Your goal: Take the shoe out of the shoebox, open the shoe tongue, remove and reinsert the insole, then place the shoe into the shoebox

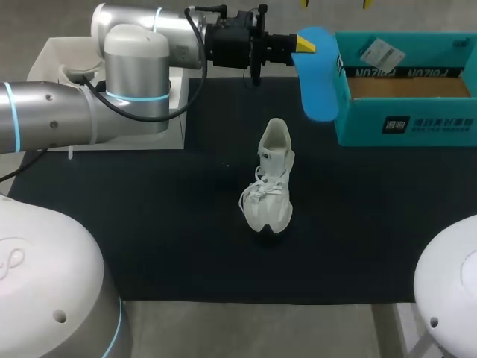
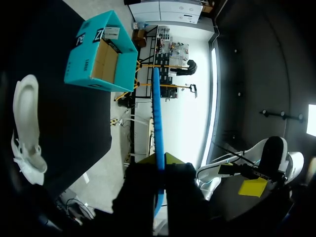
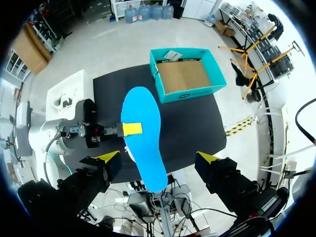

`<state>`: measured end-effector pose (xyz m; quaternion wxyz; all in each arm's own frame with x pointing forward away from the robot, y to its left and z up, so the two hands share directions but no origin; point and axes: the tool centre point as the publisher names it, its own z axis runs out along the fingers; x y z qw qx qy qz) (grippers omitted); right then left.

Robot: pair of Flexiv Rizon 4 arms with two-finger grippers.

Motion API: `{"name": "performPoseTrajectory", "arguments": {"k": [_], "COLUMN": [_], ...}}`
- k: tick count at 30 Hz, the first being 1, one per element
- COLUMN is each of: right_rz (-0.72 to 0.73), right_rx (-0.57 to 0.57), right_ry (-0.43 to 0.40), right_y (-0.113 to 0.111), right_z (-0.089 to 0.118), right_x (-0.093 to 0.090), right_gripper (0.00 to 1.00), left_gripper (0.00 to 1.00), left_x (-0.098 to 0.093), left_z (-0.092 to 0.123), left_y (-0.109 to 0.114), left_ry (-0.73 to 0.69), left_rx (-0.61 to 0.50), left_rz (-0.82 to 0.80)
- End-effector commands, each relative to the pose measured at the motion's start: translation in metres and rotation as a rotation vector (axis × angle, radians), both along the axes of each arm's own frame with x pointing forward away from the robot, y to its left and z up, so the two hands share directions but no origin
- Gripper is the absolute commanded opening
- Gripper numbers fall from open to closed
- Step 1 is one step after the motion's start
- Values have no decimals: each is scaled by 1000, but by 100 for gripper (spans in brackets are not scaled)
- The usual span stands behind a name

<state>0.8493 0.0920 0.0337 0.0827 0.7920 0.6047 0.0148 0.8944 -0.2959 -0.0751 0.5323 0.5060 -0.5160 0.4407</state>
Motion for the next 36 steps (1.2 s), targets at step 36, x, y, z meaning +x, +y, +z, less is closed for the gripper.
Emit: {"name": "performPoseTrajectory", "arguments": {"k": [36], "right_rz": [105], "right_rx": [120], "right_ry": [18], "right_y": [-1], "right_z": [-4], "right_x": [-3], "right_gripper": [100], "left_gripper": [0], "left_x": [6], "left_z": [-2], "left_y": [-11], "left_ry": [17], "left_rx": [-29], "left_rz": [-44]}}
